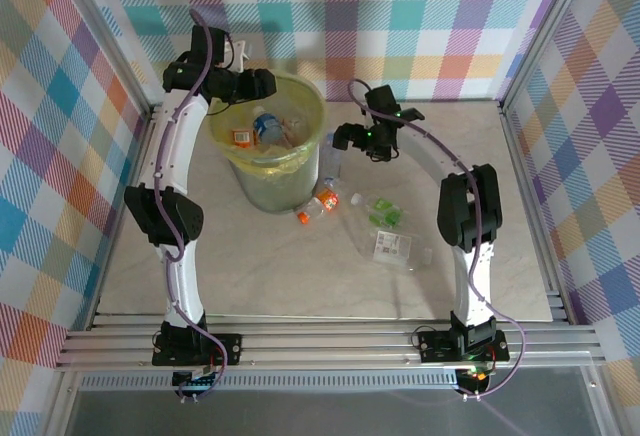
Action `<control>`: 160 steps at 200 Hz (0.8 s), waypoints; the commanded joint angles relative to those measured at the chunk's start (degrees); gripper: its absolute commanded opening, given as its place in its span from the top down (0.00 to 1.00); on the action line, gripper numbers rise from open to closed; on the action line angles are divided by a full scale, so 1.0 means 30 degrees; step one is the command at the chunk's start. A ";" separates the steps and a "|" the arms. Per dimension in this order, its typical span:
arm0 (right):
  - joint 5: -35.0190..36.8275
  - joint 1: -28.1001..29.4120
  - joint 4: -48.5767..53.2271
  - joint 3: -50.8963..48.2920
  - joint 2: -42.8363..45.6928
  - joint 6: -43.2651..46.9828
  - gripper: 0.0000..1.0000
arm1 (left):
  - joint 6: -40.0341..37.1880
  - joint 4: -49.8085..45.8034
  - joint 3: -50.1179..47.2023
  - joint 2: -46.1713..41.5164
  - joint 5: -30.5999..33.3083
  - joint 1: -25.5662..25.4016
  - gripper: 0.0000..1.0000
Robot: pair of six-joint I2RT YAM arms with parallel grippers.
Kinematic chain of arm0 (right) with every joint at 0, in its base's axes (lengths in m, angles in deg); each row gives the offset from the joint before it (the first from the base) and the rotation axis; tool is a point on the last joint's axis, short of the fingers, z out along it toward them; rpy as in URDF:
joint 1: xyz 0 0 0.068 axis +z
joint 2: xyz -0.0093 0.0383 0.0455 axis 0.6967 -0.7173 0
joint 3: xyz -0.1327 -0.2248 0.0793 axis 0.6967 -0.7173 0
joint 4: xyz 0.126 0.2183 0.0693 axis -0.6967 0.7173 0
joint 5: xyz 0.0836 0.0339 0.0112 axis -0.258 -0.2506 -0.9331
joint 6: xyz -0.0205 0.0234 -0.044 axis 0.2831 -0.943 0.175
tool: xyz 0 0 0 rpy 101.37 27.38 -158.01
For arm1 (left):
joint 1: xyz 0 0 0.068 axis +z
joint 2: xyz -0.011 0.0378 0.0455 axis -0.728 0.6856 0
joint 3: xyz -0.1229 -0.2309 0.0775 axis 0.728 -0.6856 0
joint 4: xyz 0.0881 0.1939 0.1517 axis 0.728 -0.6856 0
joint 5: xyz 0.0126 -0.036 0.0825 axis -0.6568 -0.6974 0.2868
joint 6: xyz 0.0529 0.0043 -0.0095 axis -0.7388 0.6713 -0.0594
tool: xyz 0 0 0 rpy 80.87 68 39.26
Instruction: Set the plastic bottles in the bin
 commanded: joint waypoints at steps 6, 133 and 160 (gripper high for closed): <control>-0.0593 0.0011 -0.0459 0.1100 -0.0693 -0.0701 0.00 | 0.0033 0.1015 0.0713 -0.0126 0.0032 -0.0119 0.29; -0.2994 0.0014 -0.1115 0.2983 -0.3848 -0.1083 0.13 | 0.1168 0.3581 -0.5160 -0.6688 0.1862 -0.0658 0.09; -0.3743 0.0041 -0.1500 0.3492 -0.4633 -0.1330 0.17 | 0.1559 0.4519 -0.7707 -0.8816 0.2414 -0.0671 0.00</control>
